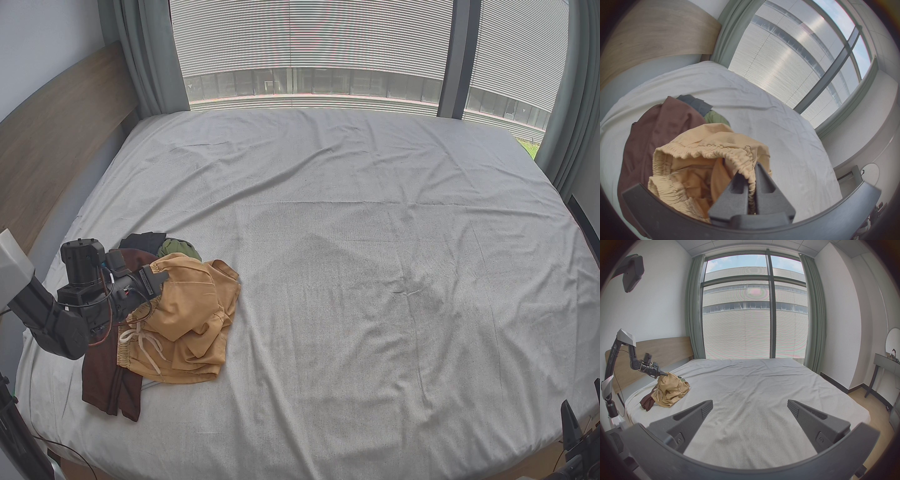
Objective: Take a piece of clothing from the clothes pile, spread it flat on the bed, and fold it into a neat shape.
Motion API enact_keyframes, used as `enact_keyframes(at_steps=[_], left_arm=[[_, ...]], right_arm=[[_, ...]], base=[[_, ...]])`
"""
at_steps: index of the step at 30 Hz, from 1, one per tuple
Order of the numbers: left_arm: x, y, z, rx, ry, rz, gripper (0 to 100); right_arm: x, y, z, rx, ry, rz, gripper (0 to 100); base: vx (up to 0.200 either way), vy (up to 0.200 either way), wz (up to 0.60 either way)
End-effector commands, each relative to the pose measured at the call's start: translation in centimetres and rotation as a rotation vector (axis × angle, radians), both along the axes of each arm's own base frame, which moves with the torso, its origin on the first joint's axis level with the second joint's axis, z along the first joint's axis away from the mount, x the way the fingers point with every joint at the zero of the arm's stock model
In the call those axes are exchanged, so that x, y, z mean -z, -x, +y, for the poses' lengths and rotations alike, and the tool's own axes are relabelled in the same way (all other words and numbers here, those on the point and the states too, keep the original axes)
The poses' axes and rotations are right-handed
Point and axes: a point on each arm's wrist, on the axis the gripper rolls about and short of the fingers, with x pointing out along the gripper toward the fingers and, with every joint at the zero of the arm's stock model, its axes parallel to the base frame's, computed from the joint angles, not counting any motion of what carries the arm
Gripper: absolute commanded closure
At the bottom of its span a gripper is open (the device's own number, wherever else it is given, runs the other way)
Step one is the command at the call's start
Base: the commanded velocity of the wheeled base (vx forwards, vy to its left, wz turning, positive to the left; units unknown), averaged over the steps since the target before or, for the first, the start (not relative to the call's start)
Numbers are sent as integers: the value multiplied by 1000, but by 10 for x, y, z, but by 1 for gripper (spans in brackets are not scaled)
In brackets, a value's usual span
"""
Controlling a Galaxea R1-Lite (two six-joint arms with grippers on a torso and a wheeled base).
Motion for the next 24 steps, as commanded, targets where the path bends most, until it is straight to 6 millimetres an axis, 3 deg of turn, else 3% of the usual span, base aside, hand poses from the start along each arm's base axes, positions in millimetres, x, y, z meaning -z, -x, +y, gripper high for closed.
enact_keyframes(at_steps=[1, 11, 24], left_arm=[[-7, 2, -11, 31, 12, -45, 100], [-28, 8, -24, 48, 78, -113, 100], [-36, 9, -37, 90, 95, -136, 100]], right_arm=[[5, 0, 0, -1, 0, 2, 0], [5, 0, 0, -1, -2, 2, 0], [5, 0, 0, -1, -3, 2, 0]], base=[[0, 0, 0], [0, 0, 0], [0, 0, 0]])
